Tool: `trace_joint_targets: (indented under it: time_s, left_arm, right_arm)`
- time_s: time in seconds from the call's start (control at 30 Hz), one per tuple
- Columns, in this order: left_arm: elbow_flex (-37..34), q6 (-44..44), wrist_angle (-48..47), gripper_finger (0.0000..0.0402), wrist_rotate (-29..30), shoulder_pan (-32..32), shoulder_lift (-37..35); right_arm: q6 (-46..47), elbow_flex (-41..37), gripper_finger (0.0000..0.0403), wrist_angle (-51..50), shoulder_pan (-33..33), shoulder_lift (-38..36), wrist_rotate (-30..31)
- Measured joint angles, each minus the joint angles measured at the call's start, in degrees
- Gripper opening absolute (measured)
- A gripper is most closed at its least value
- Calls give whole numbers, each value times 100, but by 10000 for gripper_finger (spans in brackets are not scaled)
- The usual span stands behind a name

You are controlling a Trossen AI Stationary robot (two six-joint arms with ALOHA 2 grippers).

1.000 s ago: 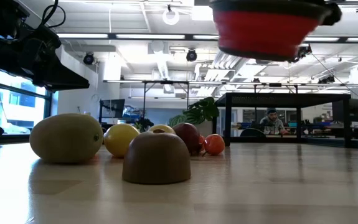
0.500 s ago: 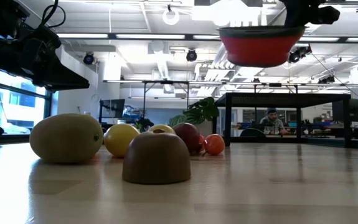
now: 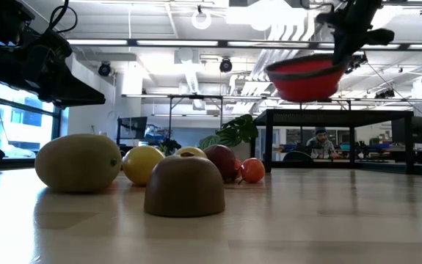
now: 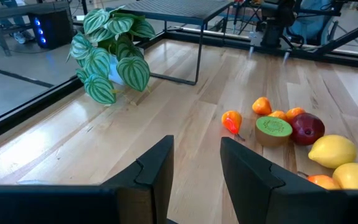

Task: Pick & Place Fruit
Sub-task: Put the red strainer bowl on the shelf

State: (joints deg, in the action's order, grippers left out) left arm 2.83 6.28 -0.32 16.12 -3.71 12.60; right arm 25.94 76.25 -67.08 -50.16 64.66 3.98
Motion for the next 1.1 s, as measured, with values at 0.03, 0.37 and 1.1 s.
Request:
trace_joint_targets:
  time_s: [0.03, 0.37, 1.1]
  left_arm:
    - [0, 0, 0, 127, 0, -1, 1]
    - [0, 0, -2, 127, 0, 0, 0]
    - [0, 0, -16, 127, 0, 1, 1]
  right_arm:
    - [-50, 0, 14, 8, -115, 76, -46]
    - [-333, 9, 14, 18, -867, 806, -460]
    - [-332, 0, 77, 363, -1035, 877, -534]
